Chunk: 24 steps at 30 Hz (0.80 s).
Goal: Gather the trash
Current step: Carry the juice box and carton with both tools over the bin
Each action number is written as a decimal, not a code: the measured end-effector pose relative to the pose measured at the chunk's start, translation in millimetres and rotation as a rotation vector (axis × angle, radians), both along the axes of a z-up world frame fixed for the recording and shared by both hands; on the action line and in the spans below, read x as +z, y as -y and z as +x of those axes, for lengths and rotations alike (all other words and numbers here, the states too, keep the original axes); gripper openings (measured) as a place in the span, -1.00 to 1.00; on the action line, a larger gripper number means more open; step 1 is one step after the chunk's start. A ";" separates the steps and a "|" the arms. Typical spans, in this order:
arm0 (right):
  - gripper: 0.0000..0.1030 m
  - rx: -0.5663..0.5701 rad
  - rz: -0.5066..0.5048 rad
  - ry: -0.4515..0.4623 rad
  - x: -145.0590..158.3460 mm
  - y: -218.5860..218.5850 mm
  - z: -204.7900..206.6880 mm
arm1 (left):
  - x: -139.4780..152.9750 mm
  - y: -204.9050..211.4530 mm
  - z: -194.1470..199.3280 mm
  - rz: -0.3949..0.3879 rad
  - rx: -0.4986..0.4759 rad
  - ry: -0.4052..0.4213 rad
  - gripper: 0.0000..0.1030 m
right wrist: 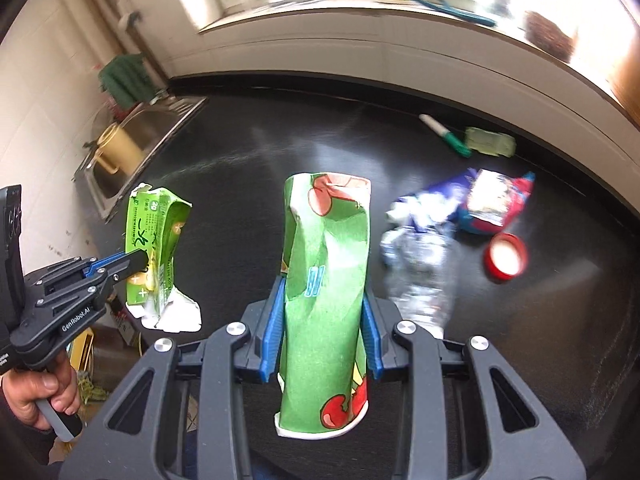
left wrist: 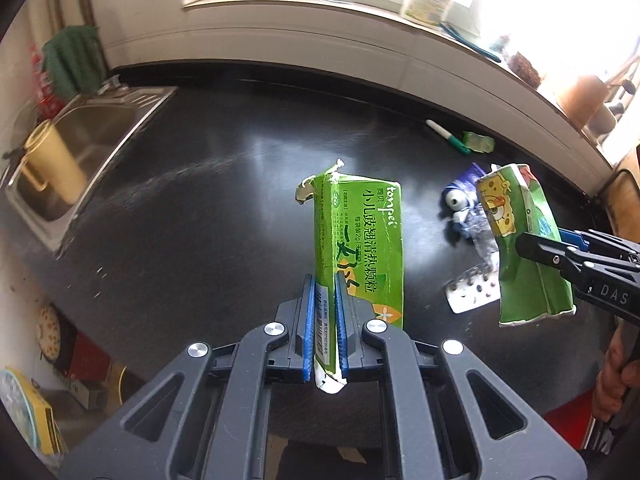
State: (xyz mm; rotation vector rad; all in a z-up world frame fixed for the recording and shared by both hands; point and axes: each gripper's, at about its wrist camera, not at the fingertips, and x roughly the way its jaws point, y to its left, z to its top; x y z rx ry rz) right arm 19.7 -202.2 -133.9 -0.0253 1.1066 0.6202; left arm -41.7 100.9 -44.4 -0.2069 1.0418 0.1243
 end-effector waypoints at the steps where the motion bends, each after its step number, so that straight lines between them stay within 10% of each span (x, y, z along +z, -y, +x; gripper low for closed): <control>1: -0.33 0.027 0.003 0.001 1.3 -12.5 -3.5 | 0.0 -7.6 -8.5 0.005 0.023 -0.001 -0.83; 10: -0.33 0.381 0.026 -0.003 5.5 -161.9 -60.9 | -10.5 -85.5 -111.0 0.071 0.284 -0.046 -0.83; 24: -0.32 0.828 -0.053 -0.125 -49.1 -350.6 -183.5 | -92.2 -184.5 -268.8 -0.026 0.656 -0.179 -0.83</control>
